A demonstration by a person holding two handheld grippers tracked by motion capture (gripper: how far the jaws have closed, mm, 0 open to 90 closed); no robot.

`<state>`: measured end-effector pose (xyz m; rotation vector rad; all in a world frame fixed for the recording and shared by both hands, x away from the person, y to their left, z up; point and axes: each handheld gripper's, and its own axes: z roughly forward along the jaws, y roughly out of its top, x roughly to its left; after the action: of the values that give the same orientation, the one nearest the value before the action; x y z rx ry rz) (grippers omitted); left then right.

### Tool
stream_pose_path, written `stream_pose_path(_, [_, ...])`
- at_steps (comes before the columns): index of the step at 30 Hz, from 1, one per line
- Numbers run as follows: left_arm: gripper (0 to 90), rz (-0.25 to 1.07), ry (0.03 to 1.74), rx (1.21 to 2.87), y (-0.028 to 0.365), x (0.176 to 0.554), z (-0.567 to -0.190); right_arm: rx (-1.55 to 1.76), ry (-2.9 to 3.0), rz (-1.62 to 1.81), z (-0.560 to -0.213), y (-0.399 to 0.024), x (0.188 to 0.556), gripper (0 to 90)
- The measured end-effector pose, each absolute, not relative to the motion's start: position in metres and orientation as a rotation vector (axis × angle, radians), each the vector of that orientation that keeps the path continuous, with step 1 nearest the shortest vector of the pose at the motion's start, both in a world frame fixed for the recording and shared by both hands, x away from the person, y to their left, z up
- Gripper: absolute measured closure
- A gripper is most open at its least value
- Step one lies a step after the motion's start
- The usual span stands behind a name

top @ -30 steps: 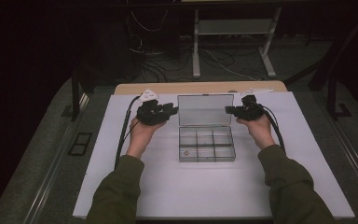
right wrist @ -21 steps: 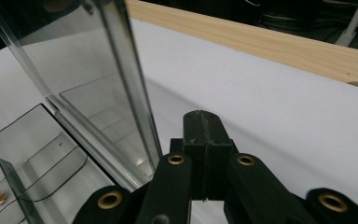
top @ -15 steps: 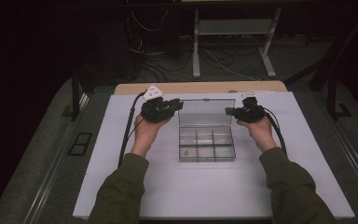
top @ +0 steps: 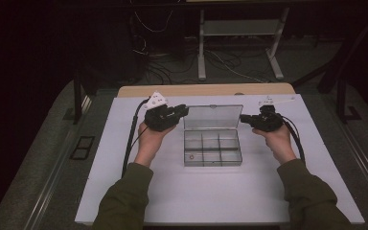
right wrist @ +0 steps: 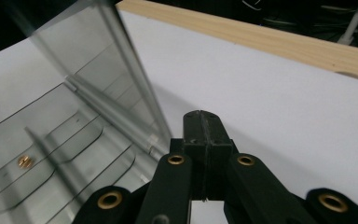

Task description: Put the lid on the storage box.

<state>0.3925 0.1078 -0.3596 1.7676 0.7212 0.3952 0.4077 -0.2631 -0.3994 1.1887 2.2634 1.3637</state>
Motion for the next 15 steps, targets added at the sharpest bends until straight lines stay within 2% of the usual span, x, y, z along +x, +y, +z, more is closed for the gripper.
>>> stream_pose_path(7, [73.7, 0.396, 0.711, 1.774, 0.108, 0.385, -0.360, 1.124, 2.322, 1.391, -0.397, -0.272, 0.381, 89.3])
stream_pose_path(15, [71.5, 0.395, 0.688, 1.793, 0.110, 0.375, -0.361, 1.032, 2.312, 1.522, -0.377, -0.269, 0.364, 89.3])
